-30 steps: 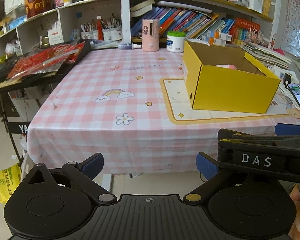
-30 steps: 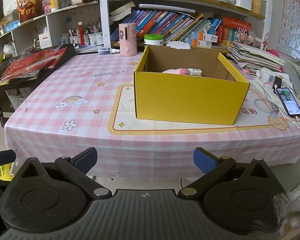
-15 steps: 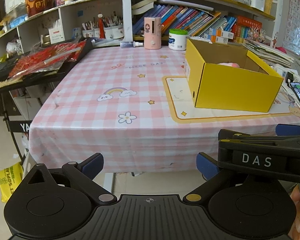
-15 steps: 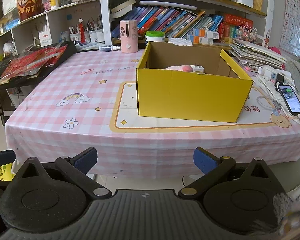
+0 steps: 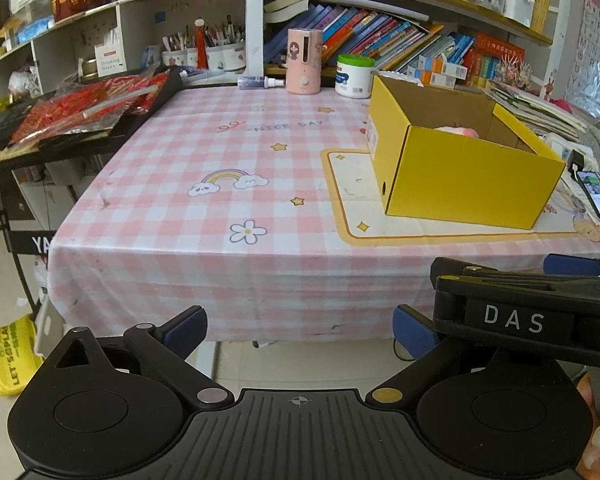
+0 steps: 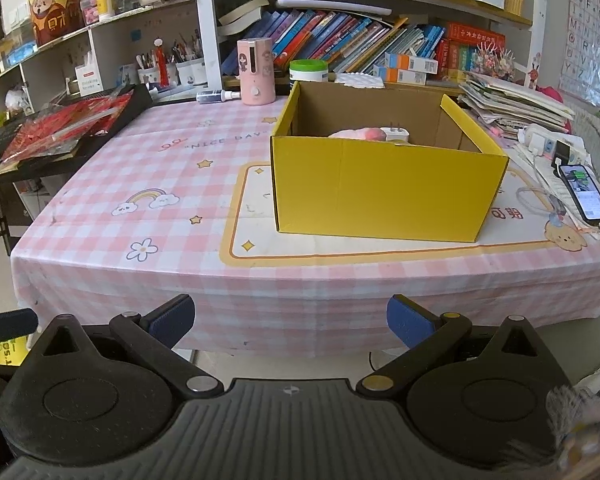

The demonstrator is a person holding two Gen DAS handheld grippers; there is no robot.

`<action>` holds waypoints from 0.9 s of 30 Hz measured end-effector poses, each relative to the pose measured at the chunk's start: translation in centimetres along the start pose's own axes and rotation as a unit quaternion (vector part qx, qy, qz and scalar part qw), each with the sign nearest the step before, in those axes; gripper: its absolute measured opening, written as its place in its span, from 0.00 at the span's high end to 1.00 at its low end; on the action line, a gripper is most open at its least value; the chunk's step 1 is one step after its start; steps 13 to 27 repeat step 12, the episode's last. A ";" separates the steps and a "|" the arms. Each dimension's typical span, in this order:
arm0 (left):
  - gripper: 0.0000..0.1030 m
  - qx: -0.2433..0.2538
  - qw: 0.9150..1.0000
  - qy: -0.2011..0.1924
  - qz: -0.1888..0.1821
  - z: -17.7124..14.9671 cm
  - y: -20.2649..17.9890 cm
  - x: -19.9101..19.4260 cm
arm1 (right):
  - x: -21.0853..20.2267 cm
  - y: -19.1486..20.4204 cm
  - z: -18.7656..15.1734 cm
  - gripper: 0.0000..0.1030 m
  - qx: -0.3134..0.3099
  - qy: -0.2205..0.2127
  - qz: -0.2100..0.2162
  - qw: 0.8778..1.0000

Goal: Organize objects

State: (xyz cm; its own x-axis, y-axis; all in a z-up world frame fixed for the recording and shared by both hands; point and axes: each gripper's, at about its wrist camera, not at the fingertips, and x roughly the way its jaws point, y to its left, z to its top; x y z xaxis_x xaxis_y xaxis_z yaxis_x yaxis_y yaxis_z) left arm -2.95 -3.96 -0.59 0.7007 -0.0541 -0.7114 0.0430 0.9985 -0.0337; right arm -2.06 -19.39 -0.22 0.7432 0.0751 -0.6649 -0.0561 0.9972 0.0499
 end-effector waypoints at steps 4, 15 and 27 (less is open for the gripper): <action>0.03 0.002 1.000 -0.003 0.002 0.0 0.0 0.0 | 0.2 0.0 0.1 0.00 0.002 0.002 0.004 1.000; 0.03 0.004 1.000 0.001 0.002 0.1 0.3 0.2 | 0.4 0.3 0.2 0.00 0.001 0.005 0.004 1.000; 0.03 0.004 1.000 0.001 0.002 0.1 0.3 0.2 | 0.4 0.3 0.2 0.00 0.001 0.005 0.004 1.000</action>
